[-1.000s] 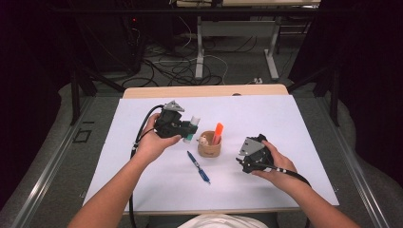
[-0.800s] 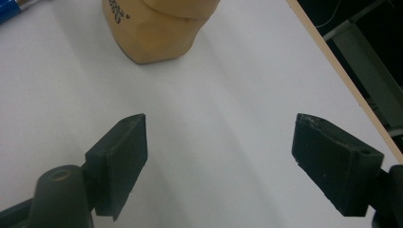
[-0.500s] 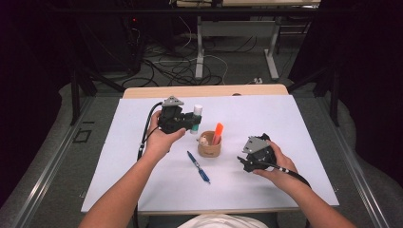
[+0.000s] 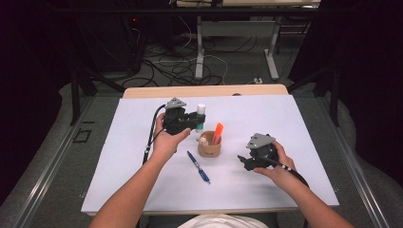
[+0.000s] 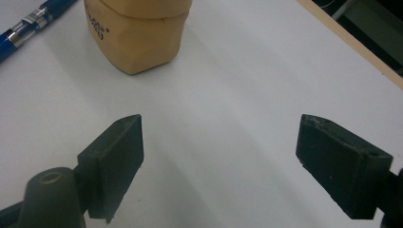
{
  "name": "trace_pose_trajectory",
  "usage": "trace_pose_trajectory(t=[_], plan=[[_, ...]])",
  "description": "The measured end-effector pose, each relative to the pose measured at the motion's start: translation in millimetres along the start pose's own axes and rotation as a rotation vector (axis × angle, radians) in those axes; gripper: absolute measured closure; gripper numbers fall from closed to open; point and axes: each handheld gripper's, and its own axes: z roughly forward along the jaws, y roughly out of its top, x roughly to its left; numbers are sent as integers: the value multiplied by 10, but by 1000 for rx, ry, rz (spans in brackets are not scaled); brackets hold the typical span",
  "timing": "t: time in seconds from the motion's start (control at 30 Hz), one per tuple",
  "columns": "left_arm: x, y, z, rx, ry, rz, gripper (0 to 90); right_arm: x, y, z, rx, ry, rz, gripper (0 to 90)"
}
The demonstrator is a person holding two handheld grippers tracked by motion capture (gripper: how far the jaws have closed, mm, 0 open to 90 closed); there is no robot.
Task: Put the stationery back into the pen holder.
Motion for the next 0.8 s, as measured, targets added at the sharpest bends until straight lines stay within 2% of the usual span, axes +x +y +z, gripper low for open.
trace_pose_trajectory(t=[0.07, 0.13, 0.2, 0.23, 0.33, 0.37, 0.67, 0.7, 0.8], plan=[[6, -12, 10, -6, -5, 3, 653, -16, -15, 9, -5, 5, 13, 159], [1, -35, 38, -25, -5, -14, 653, -31, -27, 17, -4, 18, 34, 156], [12, -53, 53, -24, -4, -9, 653, -39, -42, 31, -11, 21, 56, 155], [8, -69, 65, -30, -1, -20, 653, -38, -50, 36, -16, 25, 73, 155], [7, -100, 88, -24, -3, -36, 653, -53, -66, 42, -4, 39, 90, 154], [11, -109, 96, -33, -1, -31, 653, -53, -73, 50, -10, 35, 97, 154], [24, -203, 177, -70, -7, -70, 653, -68, -83, 59, -4, 47, 121, 154], [26, -210, 191, -77, -11, -69, 653, -65, -87, 78, -29, 40, 122, 154], [5, -248, 223, -78, -15, -69, 653, -64, -84, 89, -18, 53, 134, 154]])
